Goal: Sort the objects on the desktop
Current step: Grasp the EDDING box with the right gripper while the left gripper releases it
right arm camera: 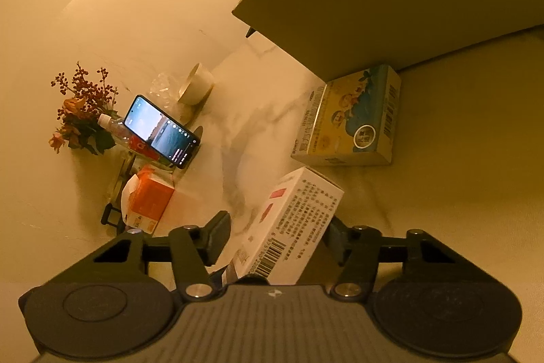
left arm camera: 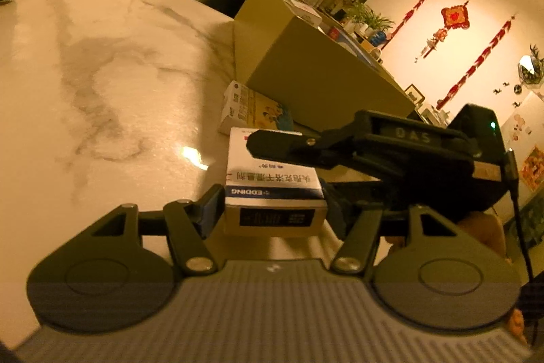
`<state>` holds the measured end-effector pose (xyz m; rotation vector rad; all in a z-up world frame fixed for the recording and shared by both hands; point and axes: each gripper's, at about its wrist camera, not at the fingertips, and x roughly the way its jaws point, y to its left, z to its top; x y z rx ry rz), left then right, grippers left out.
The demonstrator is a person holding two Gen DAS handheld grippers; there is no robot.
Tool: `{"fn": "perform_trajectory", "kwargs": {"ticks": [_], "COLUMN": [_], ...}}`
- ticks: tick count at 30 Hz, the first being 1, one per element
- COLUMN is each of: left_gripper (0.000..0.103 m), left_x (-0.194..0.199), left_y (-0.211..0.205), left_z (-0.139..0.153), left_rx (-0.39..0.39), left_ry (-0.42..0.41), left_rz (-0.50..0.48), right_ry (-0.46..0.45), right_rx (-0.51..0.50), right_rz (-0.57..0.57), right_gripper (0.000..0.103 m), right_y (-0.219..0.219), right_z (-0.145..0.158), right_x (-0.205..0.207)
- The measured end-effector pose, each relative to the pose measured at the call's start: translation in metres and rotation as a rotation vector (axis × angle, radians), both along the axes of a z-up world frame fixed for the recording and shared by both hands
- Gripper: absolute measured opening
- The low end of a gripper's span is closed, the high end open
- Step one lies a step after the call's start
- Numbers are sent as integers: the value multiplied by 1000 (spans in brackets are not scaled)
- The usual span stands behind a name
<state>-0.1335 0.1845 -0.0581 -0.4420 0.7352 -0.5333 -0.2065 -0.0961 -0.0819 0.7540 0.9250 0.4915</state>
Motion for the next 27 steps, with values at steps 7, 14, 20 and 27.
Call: {"fn": "perform_trajectory", "kwargs": {"ticks": [7, 14, 20, 27], "left_gripper": [60, 75, 90, 101], "left_x": [3, 4, 7, 11], "left_y": [-1, -2, -2, -3], "left_z": [0, 5, 5, 6], "left_rx": [-9, -4, -12, -7], "left_ry": [16, 2, 20, 31], "left_rz": [-14, -25, -26, -12], "right_ry": [3, -24, -39, -74], "right_rx": [25, 28, 19, 4], "right_rz": [-13, -35, -62, -84], "right_gripper": [36, 31, 31, 31], "right_y": [-5, -12, -21, -30], "right_z": [-3, 1, 5, 16], "right_x": [0, 0, 0, -1]}}
